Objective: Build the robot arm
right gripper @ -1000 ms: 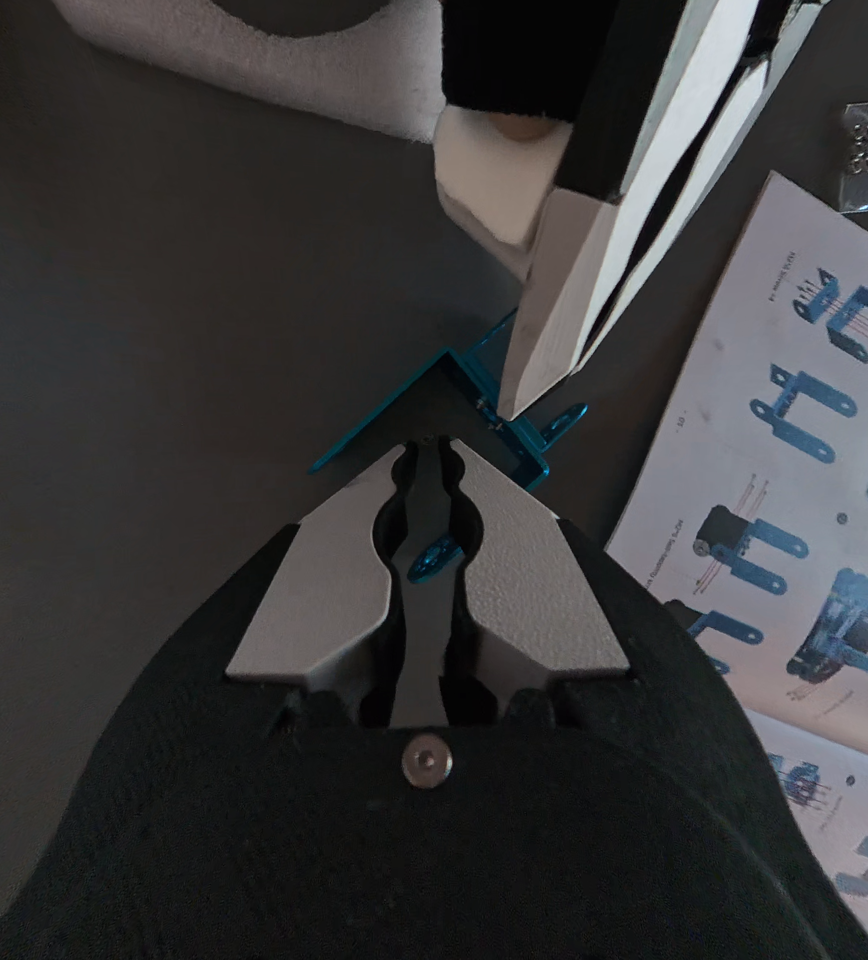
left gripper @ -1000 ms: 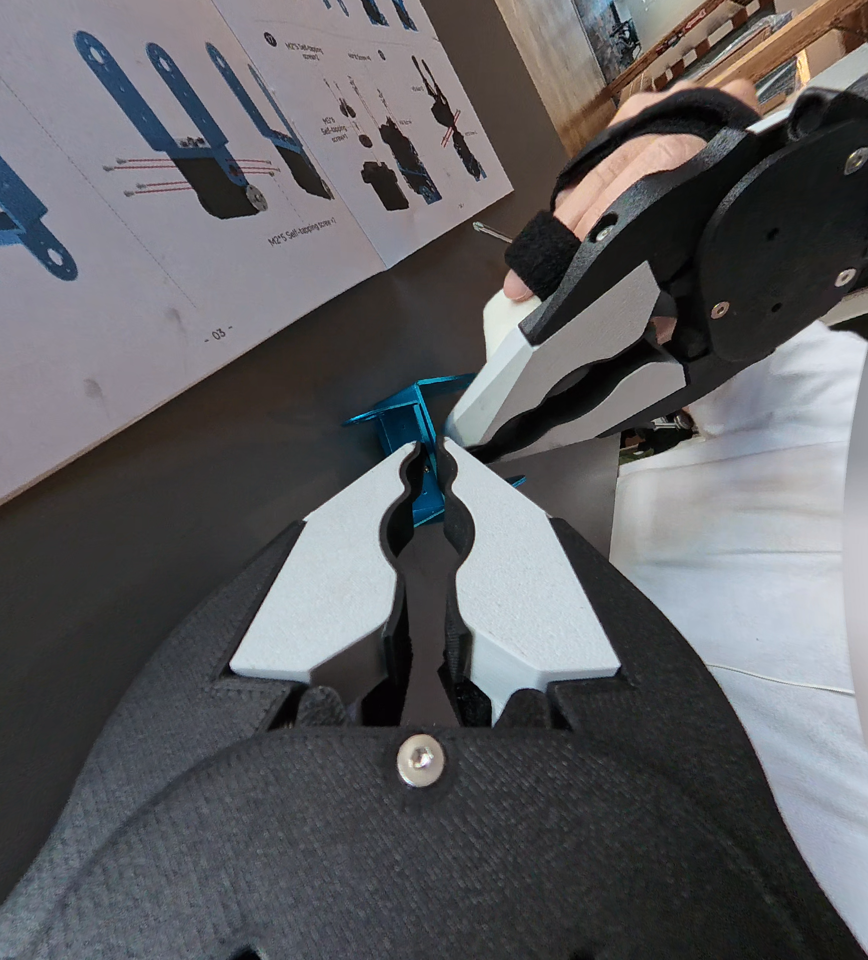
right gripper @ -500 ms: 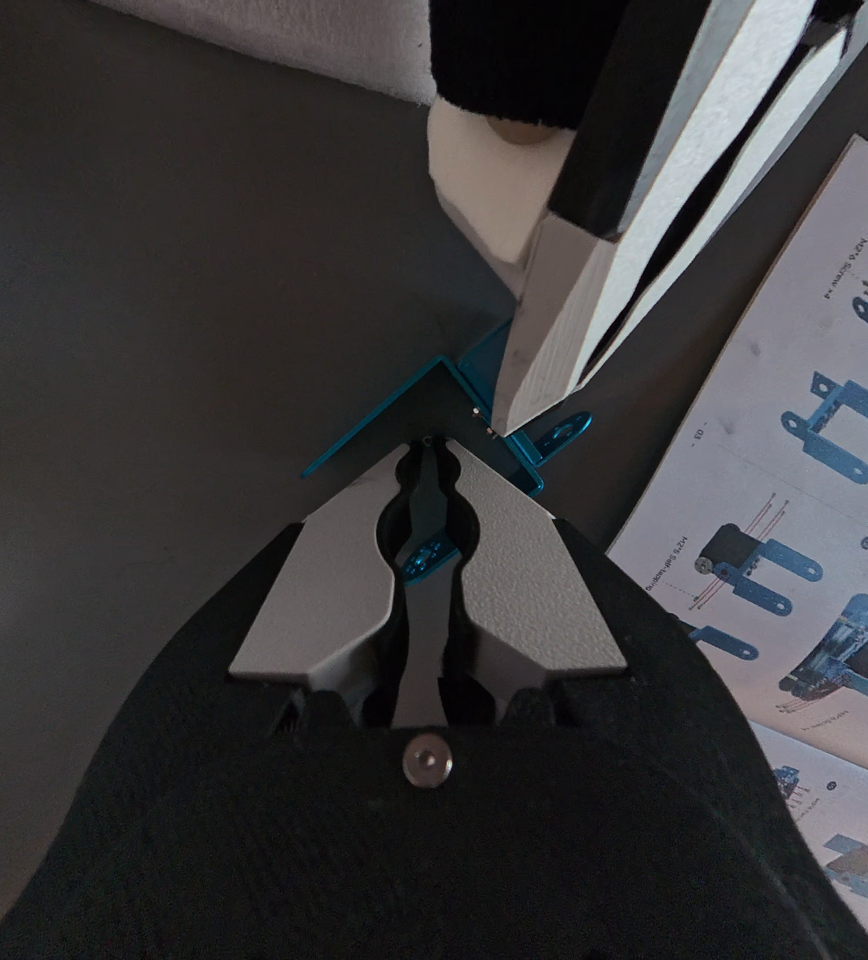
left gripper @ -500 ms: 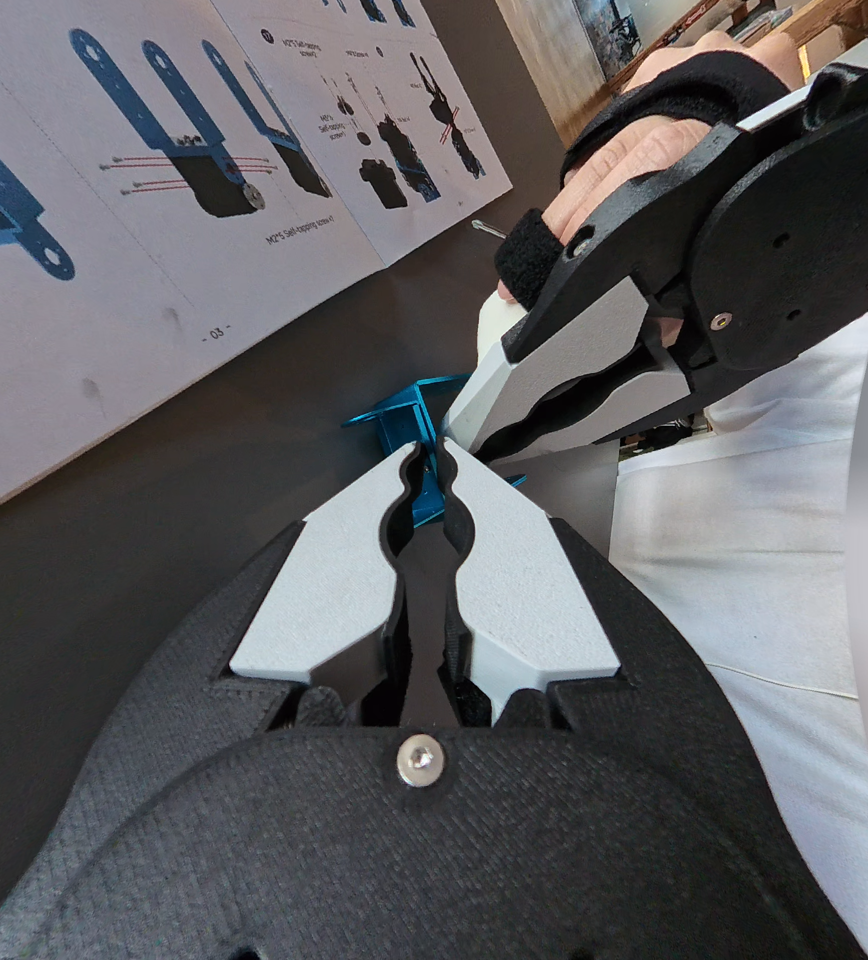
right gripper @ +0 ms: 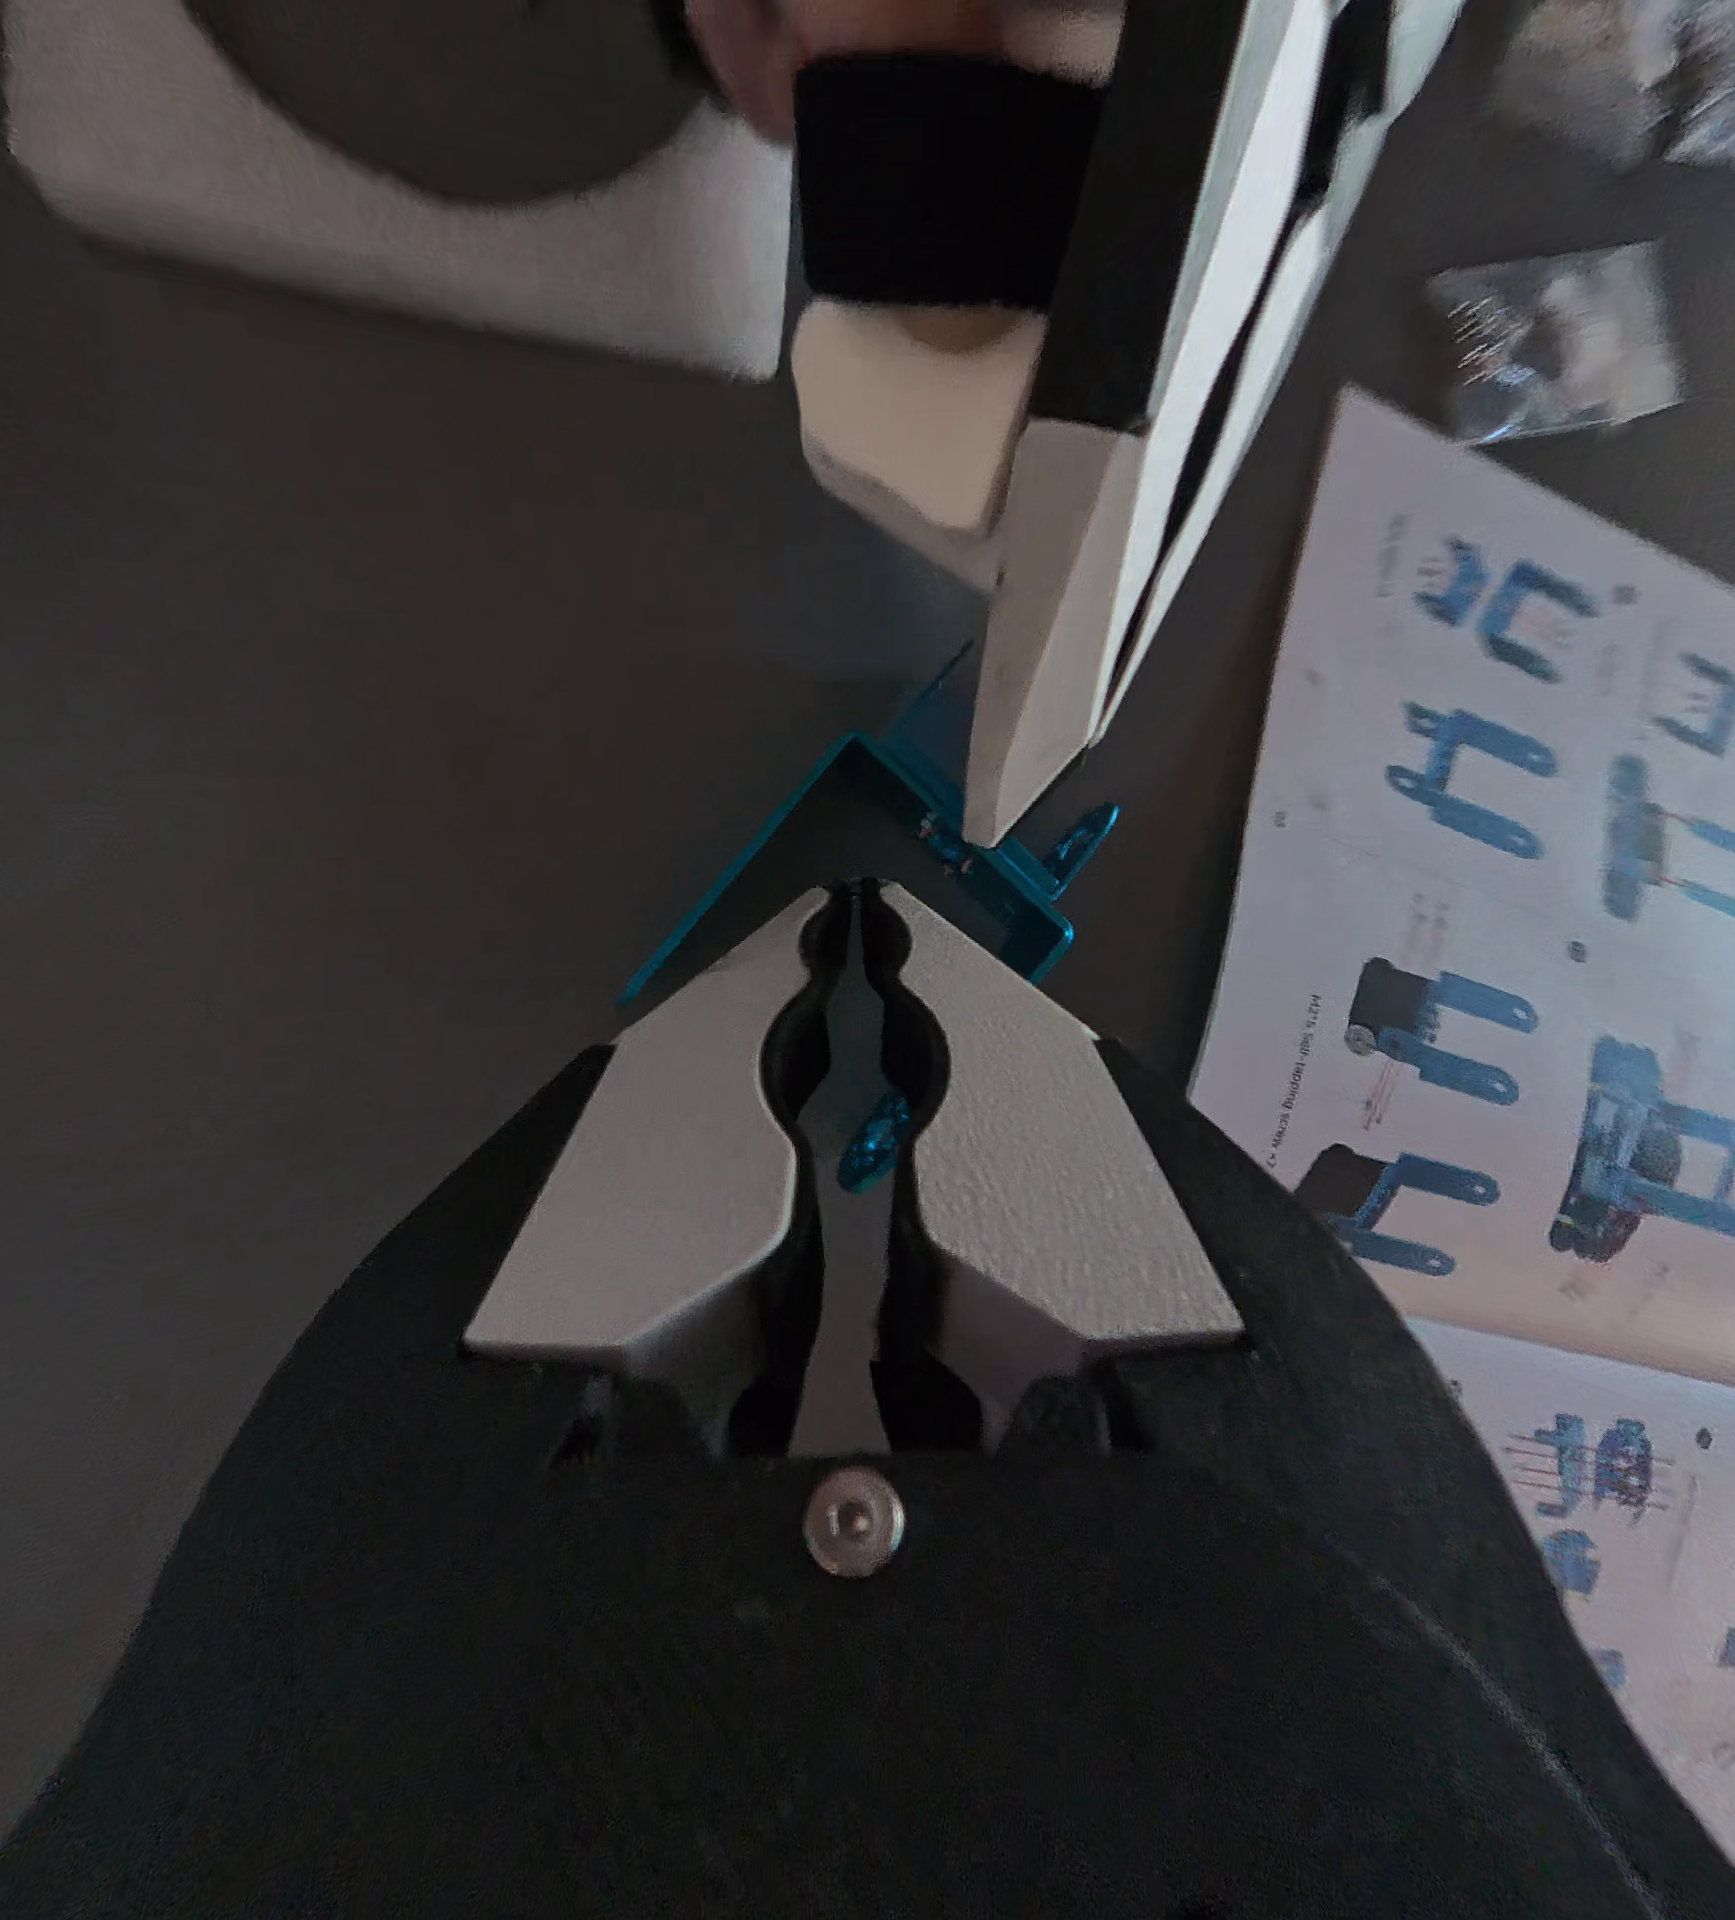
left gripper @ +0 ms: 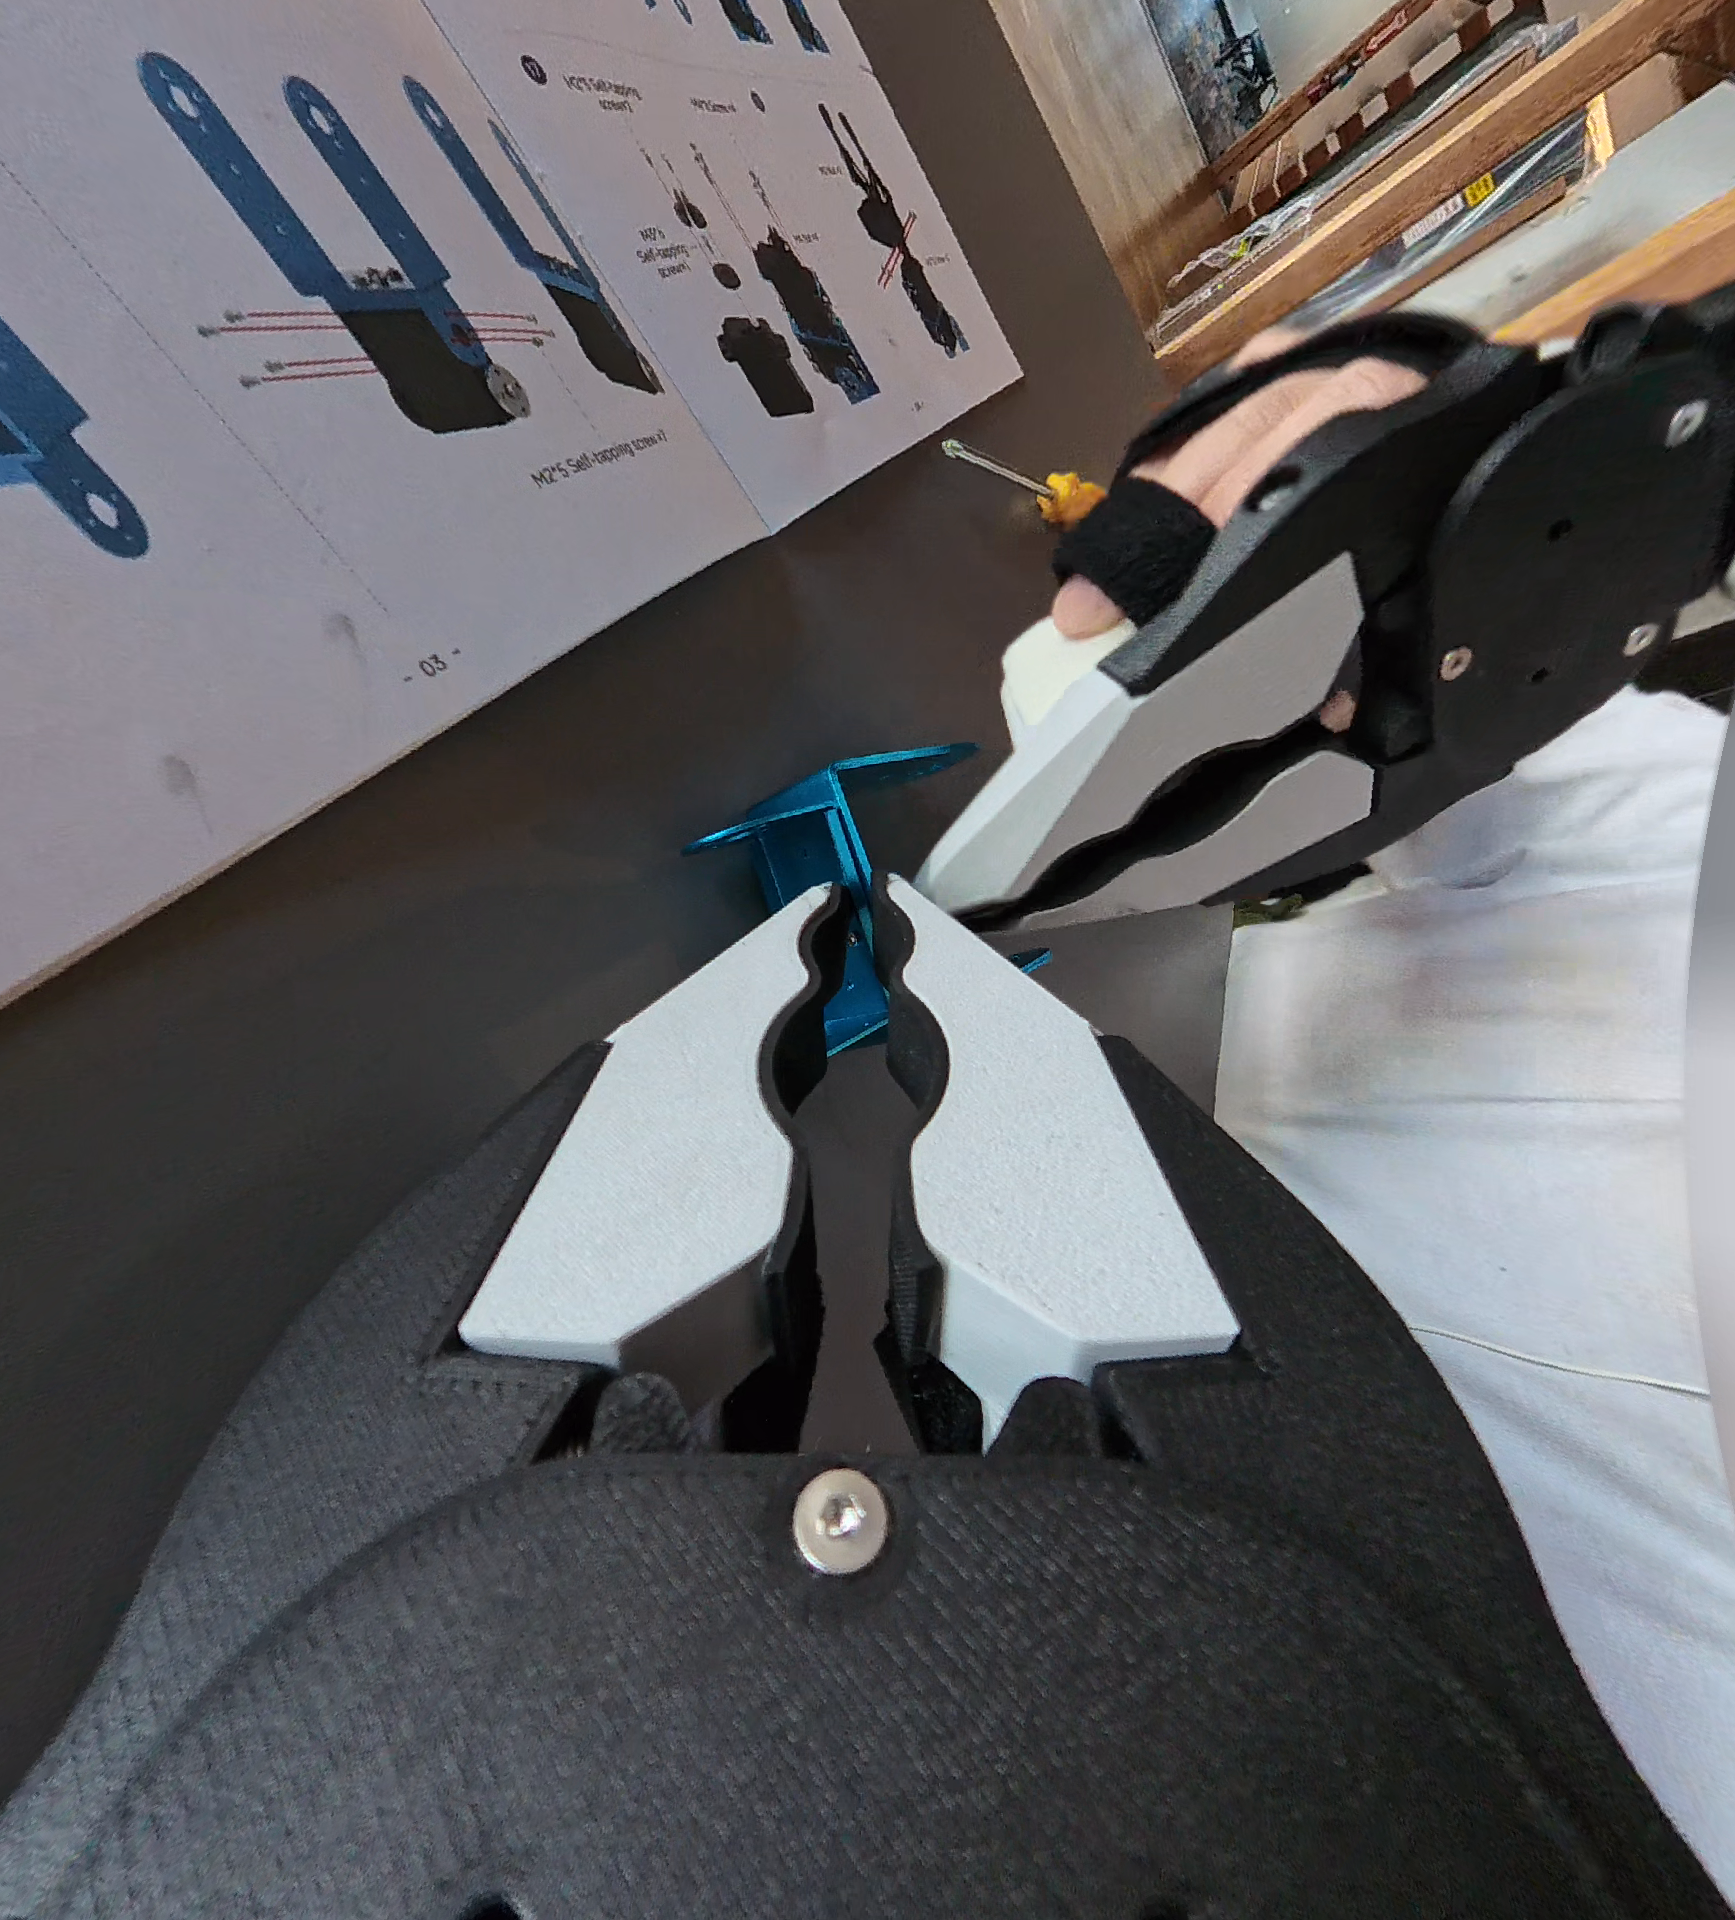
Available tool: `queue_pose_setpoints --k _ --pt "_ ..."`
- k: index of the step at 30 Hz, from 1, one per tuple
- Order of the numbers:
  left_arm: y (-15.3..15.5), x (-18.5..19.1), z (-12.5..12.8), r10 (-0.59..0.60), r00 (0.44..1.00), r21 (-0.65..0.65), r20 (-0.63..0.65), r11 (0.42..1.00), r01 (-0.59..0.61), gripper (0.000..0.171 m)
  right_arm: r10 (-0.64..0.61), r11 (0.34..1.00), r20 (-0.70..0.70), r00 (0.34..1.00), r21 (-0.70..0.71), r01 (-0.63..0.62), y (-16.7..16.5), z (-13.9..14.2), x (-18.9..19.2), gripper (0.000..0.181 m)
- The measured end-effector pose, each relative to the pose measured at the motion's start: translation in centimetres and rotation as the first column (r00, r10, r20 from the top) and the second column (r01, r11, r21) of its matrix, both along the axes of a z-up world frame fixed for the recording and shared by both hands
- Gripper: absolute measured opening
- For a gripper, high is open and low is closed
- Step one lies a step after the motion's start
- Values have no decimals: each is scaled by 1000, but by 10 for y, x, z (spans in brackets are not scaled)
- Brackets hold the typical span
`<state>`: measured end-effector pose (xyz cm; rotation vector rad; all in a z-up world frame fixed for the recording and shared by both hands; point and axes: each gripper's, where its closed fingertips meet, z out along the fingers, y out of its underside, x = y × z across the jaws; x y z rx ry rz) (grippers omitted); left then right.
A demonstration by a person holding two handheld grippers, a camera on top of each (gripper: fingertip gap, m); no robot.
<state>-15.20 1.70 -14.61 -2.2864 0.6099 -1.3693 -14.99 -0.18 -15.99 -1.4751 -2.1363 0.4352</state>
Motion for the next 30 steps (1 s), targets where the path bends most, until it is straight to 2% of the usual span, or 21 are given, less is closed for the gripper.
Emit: queue_pose_setpoints --k 3,6,8,11,14,16,19,23,25,30 --pt "0 0 0 0 1000 -4 4 1000 0 3 -24 987 -192 981 153 54 -1 9 -2 0" --pt "-1 1 0 -3 1000 -4 5 1000 3 3 -52 966 -204 978 238 102 1 0 5 0" --pt "-1 1 0 -6 1000 -2 3 1000 6 3 -99 972 -178 979 192 134 5 -6 10 0" --pt "-2 1 0 -11 1000 1 -1 1000 11 3 -140 986 -208 968 55 155 8 3 11 0" --pt "-2 1 0 -12 1000 -3 2 1000 12 3 -121 982 -254 960 -171 78 -7 15 9 5" --pt "-3 1 0 -14 1000 -6 4 1000 14 3 -125 968 -233 964 -240 67 -10 11 7 11" --pt "-4 -1 0 -16 1000 -10 5 1000 16 3 -83 981 -209 974 -189 43 -10 0 4 9" --pt "-5 -3 0 -18 1000 -7 -1 1000 18 3 -62 972 -201 978 -233 13 -15 4 -2 8" --pt "-5 -3 0 -19 1000 -9 1 1000 19 3 -50 977 -179 983 -212 11 -12 3 -3 8" --pt "-6 -4 0 -25 1000 -2 -10 1000 25 3 57 987 -90 994 -147 -70 -15 -2 0 6"
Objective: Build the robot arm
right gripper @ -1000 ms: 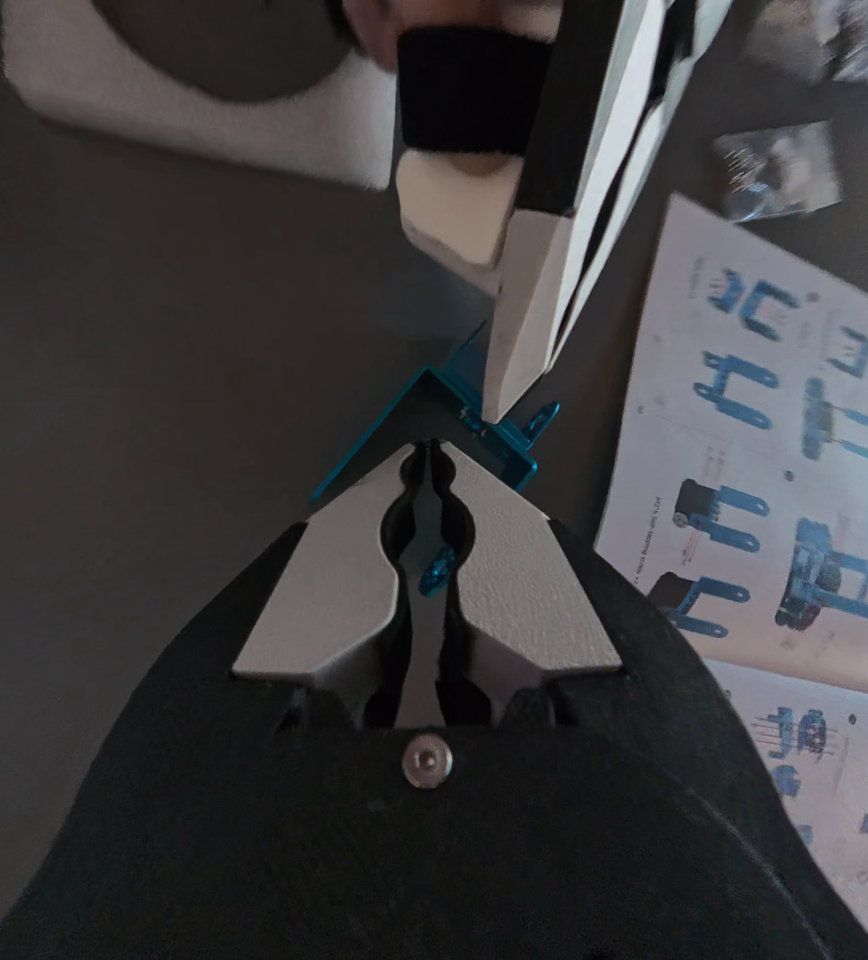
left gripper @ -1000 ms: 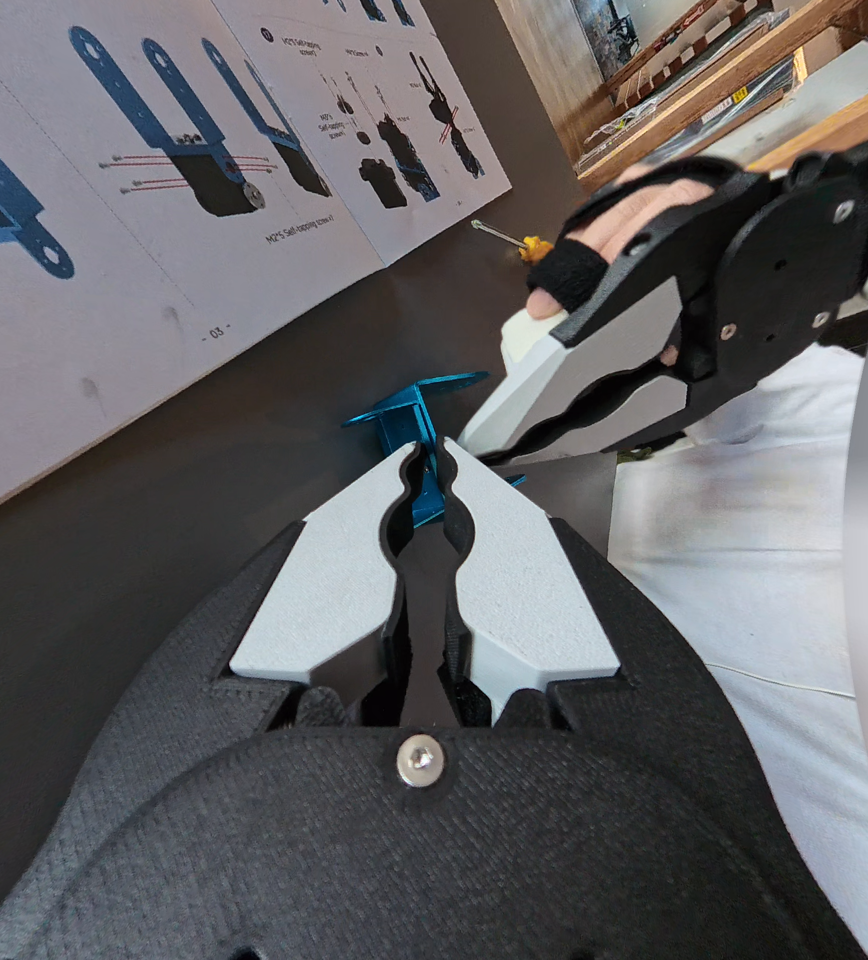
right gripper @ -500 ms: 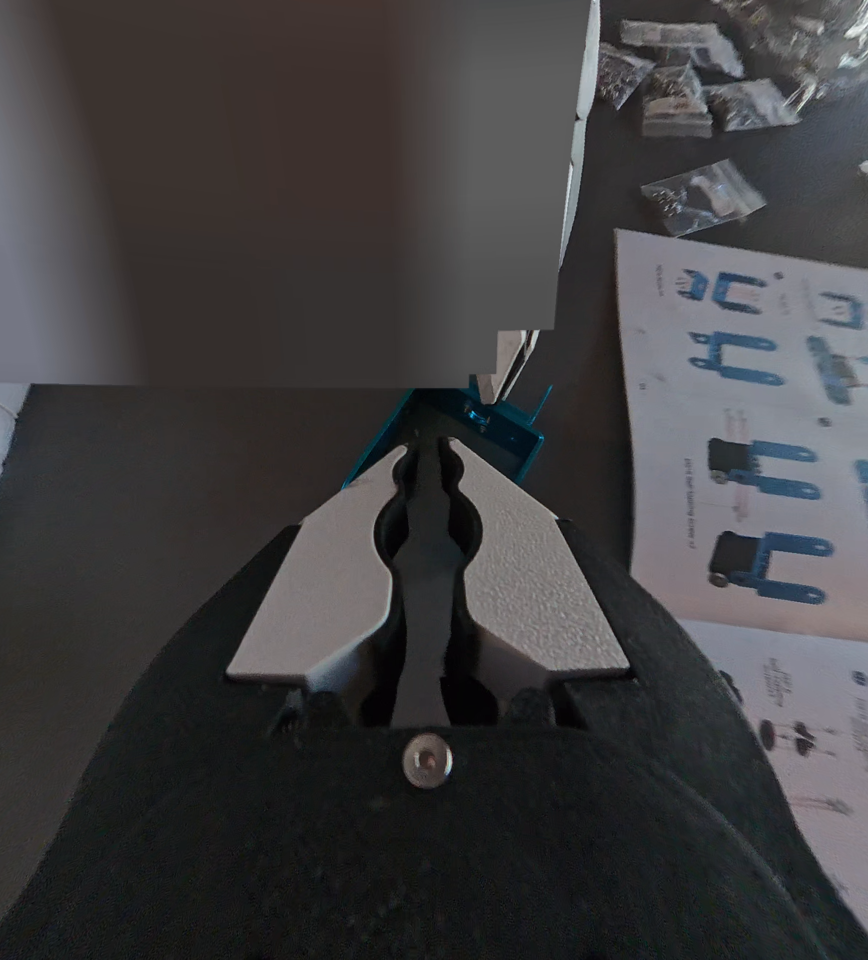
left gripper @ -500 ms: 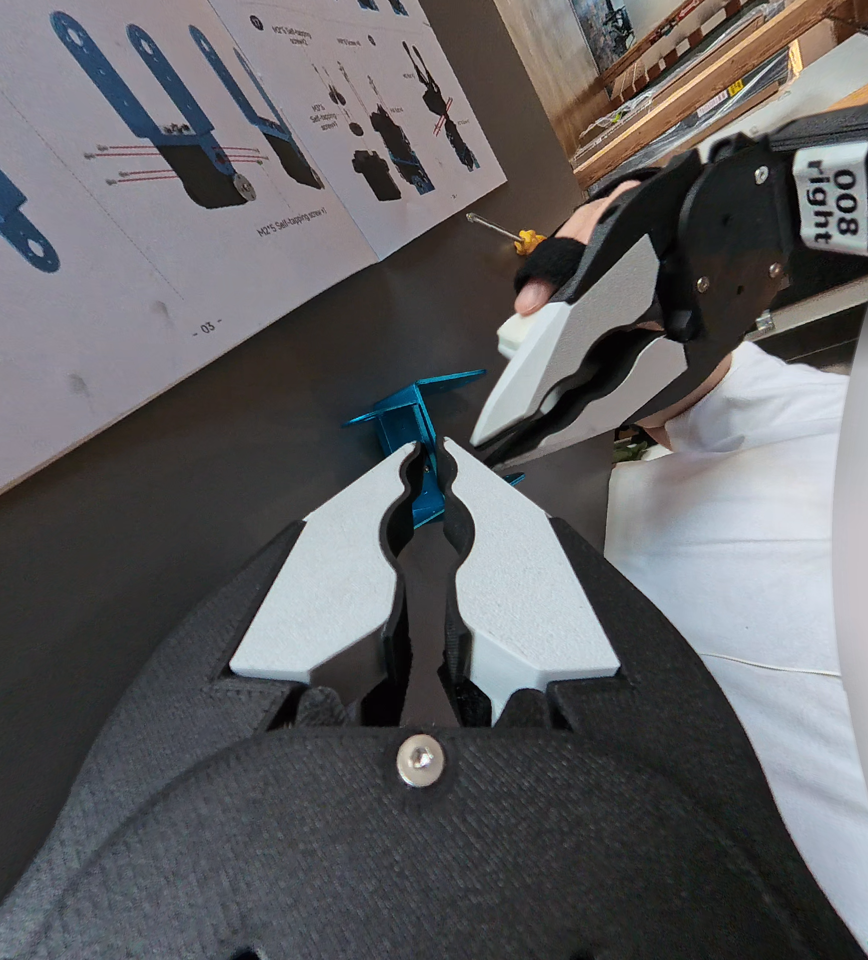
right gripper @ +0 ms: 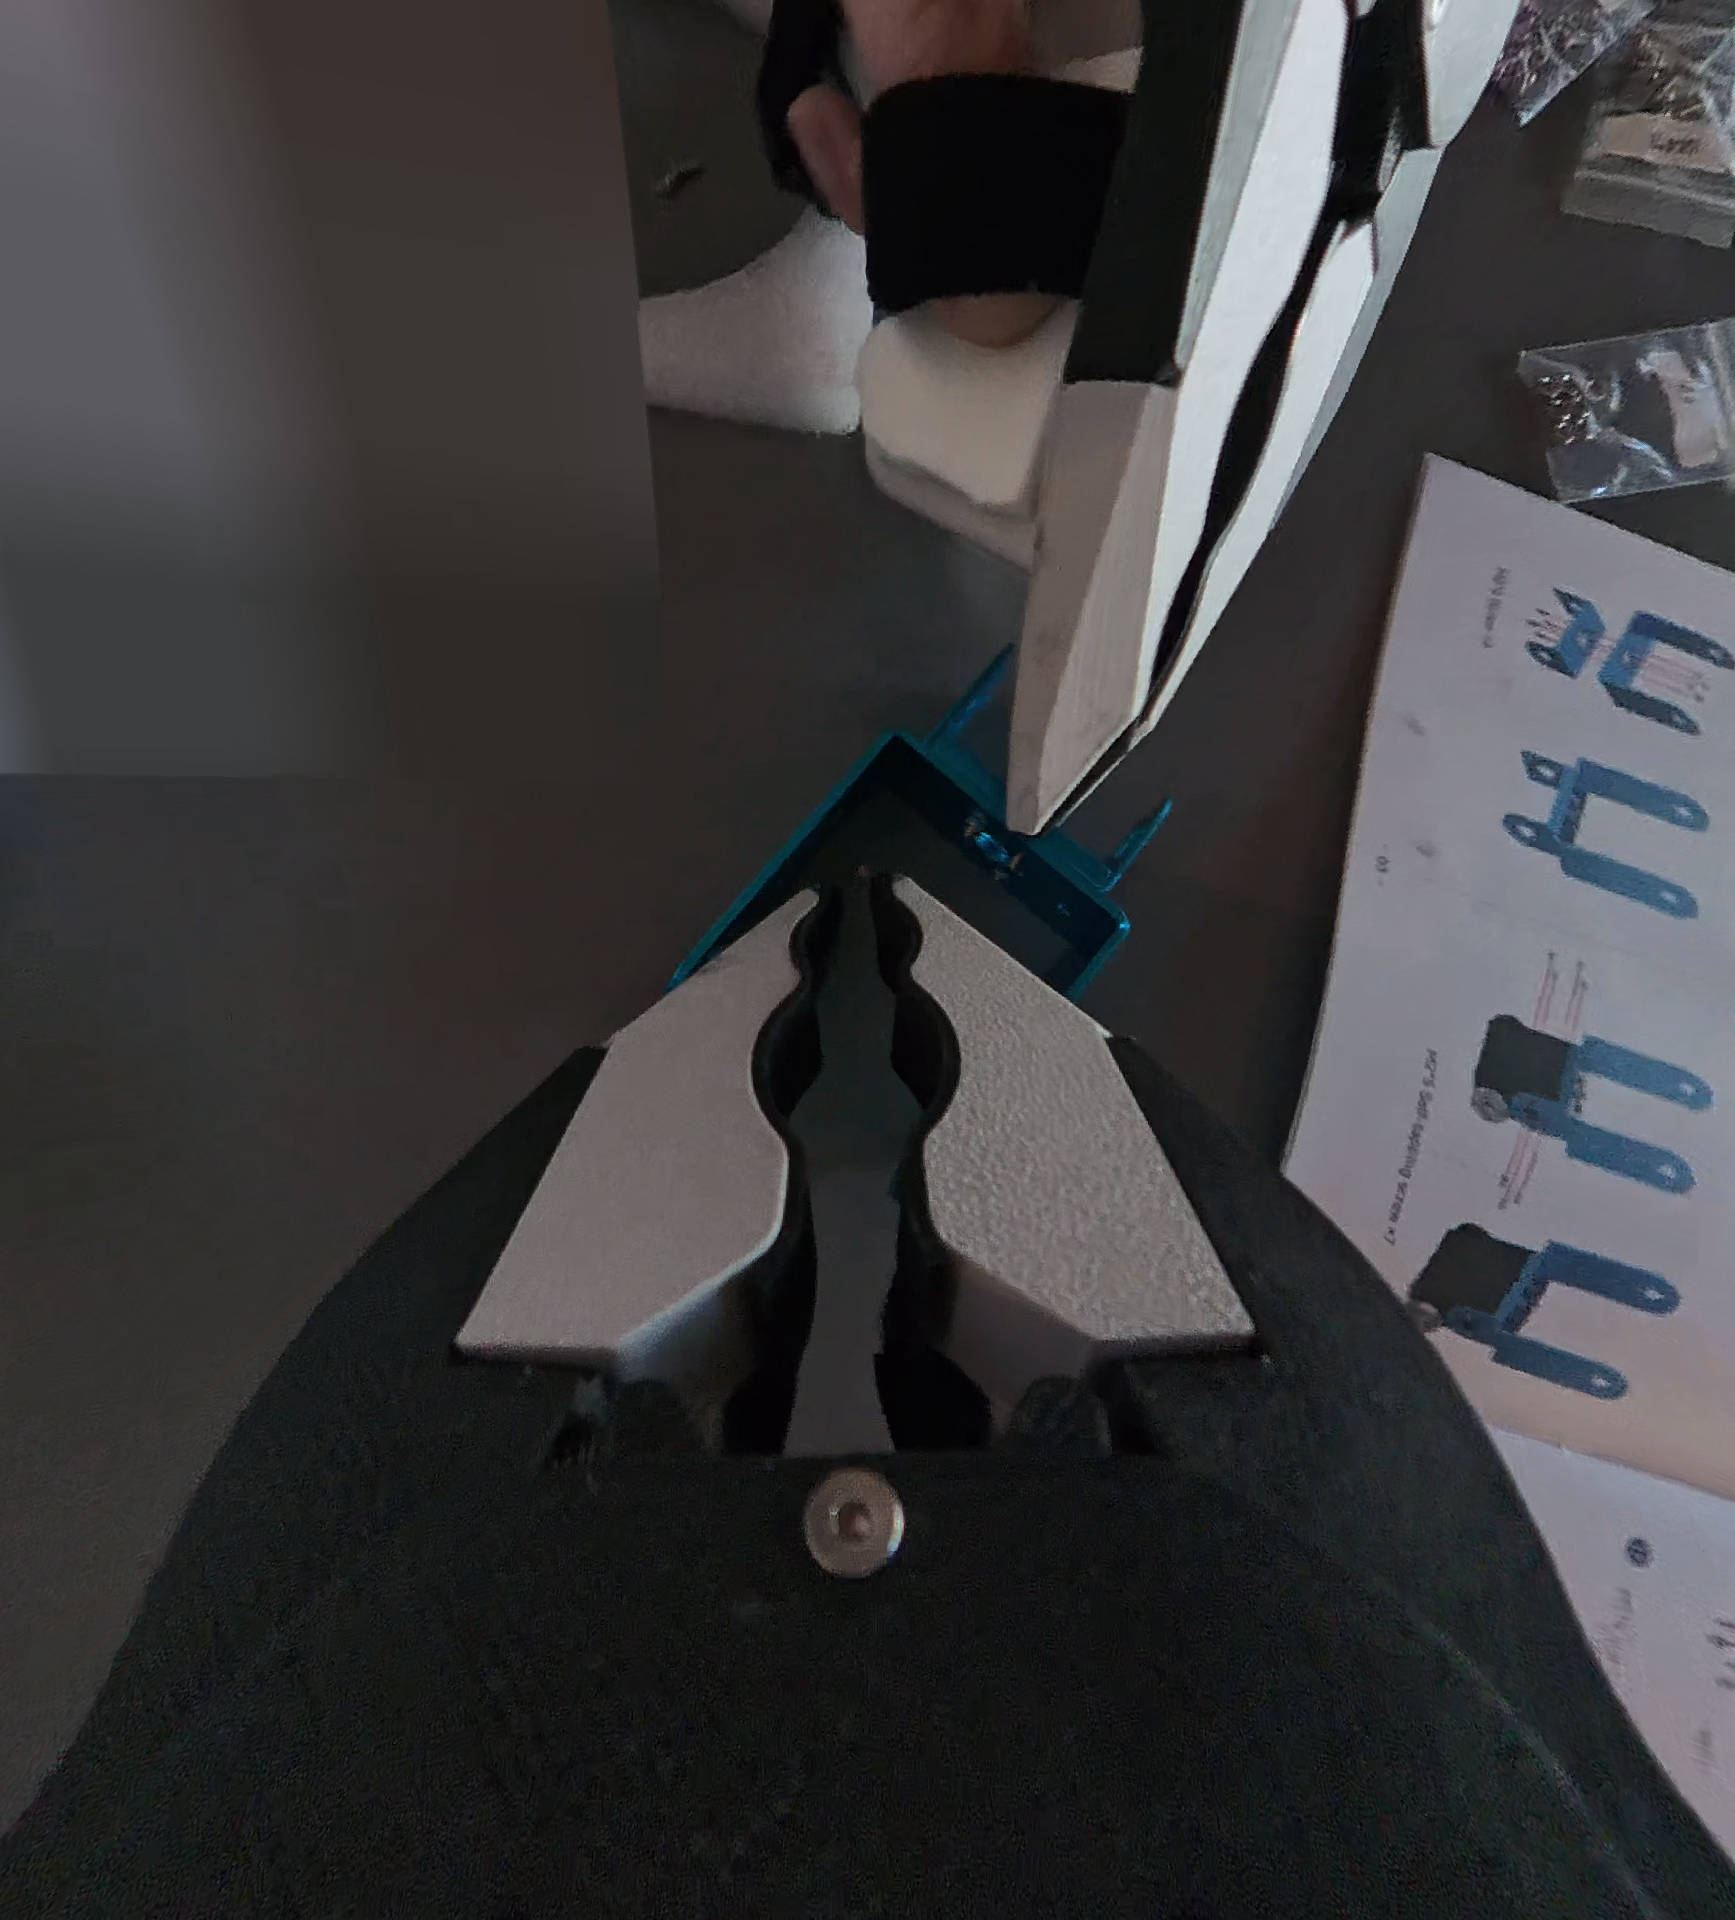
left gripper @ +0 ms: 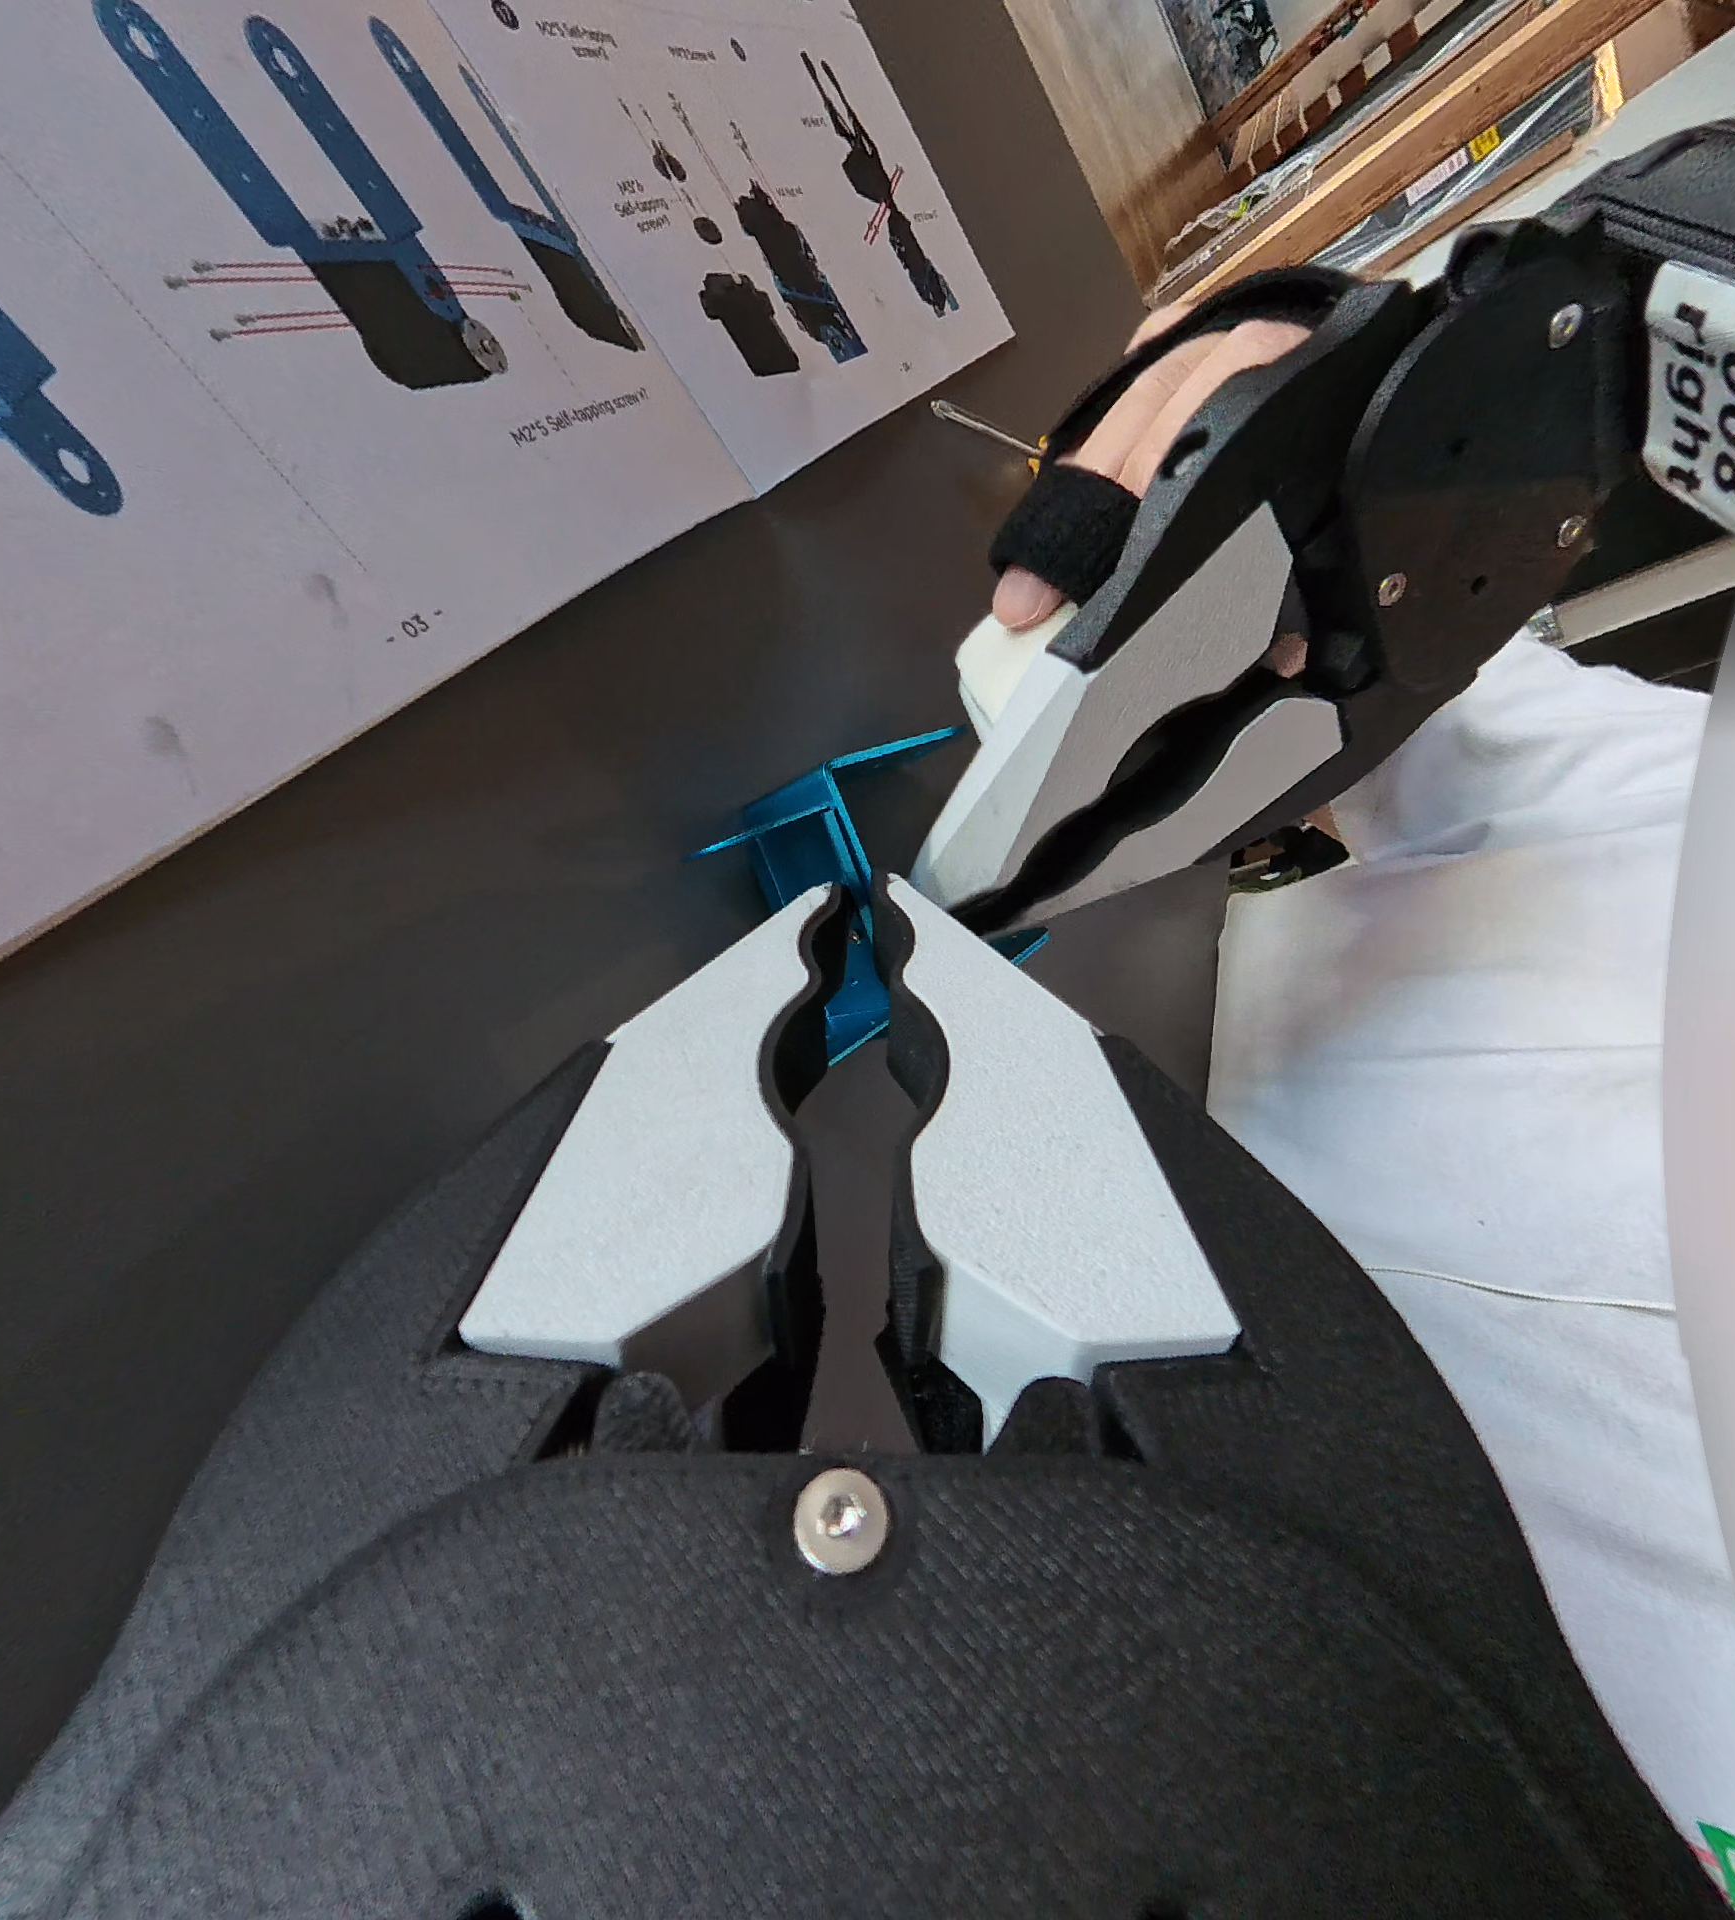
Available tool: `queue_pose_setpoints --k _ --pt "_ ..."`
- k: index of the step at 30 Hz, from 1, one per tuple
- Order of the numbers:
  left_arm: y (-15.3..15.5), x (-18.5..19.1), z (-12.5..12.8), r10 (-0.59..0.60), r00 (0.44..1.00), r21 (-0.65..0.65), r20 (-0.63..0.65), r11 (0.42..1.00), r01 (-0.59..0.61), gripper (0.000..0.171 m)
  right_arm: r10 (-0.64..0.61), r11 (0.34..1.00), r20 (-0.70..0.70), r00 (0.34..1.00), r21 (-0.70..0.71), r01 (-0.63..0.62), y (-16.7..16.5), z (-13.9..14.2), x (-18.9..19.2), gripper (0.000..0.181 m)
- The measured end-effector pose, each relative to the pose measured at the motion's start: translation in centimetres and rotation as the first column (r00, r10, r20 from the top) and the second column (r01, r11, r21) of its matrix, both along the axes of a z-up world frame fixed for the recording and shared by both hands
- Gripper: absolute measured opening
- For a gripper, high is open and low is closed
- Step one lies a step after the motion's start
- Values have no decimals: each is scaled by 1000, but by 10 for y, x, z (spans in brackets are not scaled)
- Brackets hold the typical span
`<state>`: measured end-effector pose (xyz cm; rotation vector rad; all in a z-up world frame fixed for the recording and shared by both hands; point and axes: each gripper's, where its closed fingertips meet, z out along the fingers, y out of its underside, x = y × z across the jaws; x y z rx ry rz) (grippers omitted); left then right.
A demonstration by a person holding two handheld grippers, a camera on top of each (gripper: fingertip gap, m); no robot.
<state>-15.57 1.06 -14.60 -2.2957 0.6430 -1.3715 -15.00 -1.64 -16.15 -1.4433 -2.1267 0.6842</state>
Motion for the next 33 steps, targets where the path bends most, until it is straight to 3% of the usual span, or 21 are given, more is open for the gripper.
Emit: queue_pose_setpoints --k 7,19,27,33 --pt "0 0 0 0 1000 4 -4 1000 0 3 37 999 78 996 -18 -36 1 -3 -4 3" --pt "0 0 0 -2 1000 -1 2 1000 2 3 10 998 84 996 -64 -5 1 -3 -6 4" --pt "0 0 0 -2 1000 -5 5 1000 2 3 53 997 107 993 49 -59 1 -7 -2 5" --pt "-1 0 0 -5 1000 0 -2 1000 5 3 60 998 120 991 9 -61 0 -5 -5 6"
